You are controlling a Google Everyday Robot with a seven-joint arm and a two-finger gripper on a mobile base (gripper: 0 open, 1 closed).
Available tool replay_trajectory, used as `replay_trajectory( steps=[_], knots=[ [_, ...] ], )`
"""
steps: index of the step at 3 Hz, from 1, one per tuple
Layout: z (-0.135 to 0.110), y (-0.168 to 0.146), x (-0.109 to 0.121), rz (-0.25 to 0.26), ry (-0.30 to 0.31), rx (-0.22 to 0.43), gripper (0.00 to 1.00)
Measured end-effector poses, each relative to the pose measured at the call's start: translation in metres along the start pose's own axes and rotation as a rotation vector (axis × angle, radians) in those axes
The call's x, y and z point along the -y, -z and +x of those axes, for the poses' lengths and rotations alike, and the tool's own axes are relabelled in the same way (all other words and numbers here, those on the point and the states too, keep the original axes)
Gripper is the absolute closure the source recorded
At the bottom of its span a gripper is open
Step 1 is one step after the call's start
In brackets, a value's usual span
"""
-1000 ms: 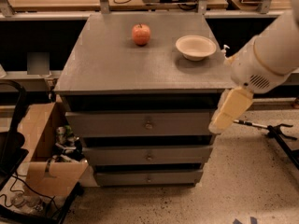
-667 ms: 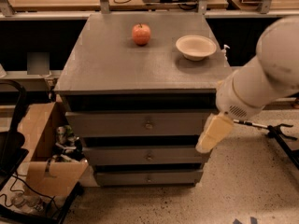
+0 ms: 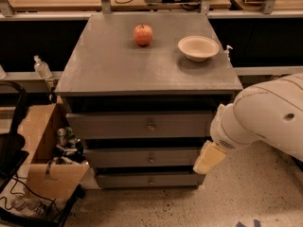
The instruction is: Open bottom drawer
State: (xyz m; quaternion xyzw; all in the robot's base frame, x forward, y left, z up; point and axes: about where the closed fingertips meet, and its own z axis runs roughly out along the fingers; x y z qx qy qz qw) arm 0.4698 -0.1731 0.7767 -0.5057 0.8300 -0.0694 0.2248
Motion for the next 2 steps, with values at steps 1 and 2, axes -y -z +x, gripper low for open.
replay_trajectory(
  steps=[1, 2],
  knots=[
    [-0.006, -0.011, -0.001, -0.005, 0.018, 0.021, 0.00],
    [-0.002, -0.049, -0.010, -0.026, 0.063, 0.038, 0.00]
  ],
)
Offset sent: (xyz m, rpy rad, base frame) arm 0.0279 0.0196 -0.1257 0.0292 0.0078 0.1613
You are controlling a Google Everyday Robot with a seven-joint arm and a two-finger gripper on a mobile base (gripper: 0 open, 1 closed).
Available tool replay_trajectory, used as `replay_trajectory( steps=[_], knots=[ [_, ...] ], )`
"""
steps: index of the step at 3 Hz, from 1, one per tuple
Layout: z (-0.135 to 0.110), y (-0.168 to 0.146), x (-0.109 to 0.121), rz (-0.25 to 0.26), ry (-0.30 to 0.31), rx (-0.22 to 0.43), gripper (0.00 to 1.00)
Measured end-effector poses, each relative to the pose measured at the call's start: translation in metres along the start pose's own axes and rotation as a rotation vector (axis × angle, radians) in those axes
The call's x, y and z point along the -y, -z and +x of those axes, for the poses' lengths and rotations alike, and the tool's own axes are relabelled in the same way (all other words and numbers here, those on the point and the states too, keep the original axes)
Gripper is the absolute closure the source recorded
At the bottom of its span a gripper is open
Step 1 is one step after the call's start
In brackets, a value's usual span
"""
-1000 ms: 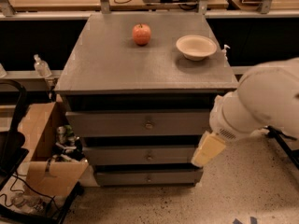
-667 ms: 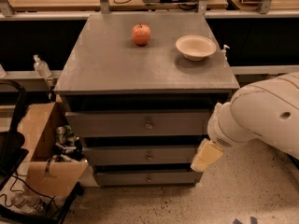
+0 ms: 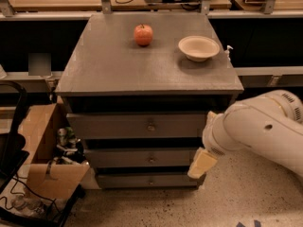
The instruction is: Open bottom drawer
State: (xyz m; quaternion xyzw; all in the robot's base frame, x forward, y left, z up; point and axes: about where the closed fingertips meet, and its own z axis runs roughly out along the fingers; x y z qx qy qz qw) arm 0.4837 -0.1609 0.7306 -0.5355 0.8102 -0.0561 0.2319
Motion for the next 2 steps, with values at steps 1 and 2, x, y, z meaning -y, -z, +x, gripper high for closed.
replay_trajectory(
  steps=[1, 2],
  knots=[
    [0.036, -0.069, -0.035, -0.018, 0.121, 0.048, 0.00],
    [0.057, -0.097, -0.053, 0.009, 0.245, 0.096, 0.00]
  ],
)
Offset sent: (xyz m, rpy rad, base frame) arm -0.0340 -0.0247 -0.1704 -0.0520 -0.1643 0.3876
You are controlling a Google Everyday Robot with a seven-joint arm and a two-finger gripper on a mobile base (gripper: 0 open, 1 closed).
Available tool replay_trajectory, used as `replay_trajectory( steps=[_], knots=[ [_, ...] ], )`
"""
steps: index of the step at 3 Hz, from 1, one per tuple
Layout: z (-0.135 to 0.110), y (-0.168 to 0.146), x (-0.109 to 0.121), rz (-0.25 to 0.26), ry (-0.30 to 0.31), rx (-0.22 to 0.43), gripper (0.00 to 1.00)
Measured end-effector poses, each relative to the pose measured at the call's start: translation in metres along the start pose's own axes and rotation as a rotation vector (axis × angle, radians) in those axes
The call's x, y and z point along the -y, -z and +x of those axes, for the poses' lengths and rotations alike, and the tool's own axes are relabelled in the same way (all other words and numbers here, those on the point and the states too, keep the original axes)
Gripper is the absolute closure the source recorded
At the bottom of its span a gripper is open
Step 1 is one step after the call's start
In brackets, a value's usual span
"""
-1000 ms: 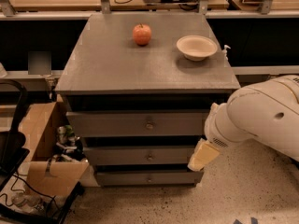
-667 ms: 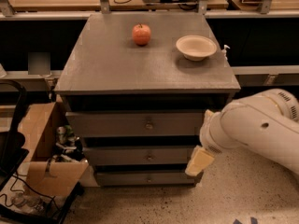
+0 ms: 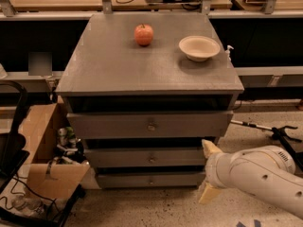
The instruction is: Open bottom drawer
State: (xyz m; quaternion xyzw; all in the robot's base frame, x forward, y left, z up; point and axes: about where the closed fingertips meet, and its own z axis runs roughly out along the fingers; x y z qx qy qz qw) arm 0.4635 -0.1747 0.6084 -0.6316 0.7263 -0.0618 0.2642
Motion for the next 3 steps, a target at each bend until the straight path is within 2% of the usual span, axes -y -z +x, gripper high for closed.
replay_trajectory(
  steps=[1, 3],
  knots=[
    [0.0231, -0.0245, -0.0144, -0.030, 0.081, -0.021, 0.00],
    [0.0222, -0.0318, -0.0168, -0.035, 0.081, -0.034, 0.00]
  ],
)
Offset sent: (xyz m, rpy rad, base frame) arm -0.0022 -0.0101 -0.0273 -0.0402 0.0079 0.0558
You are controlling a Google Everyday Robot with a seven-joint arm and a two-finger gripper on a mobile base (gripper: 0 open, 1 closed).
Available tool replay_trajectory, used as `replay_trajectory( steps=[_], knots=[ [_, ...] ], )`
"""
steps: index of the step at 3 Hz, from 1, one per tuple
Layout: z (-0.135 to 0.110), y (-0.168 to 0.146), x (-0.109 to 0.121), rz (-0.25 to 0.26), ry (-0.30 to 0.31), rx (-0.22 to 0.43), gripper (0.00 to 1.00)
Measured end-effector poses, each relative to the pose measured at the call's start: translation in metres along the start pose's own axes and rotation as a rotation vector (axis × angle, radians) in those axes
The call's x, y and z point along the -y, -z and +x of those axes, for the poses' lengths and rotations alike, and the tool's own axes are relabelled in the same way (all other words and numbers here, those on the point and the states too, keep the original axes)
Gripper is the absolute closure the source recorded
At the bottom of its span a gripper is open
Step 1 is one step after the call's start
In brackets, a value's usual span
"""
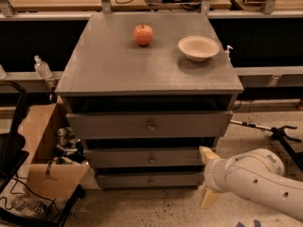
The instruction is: Open bottom drawer
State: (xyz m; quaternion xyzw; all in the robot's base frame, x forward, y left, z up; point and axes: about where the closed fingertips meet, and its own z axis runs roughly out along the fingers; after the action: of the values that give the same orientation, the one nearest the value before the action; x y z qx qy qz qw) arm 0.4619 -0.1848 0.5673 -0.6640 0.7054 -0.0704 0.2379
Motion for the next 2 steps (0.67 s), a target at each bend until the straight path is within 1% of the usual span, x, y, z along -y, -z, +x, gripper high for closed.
replay_trajectory(
  steps=[1, 2],
  knots=[
    [0.001, -0.032, -0.014, -0.026, -0.024, 0.006, 0.00],
    [0.003, -0.083, -0.024, -0.044, -0.082, 0.049, 0.00]
  ],
)
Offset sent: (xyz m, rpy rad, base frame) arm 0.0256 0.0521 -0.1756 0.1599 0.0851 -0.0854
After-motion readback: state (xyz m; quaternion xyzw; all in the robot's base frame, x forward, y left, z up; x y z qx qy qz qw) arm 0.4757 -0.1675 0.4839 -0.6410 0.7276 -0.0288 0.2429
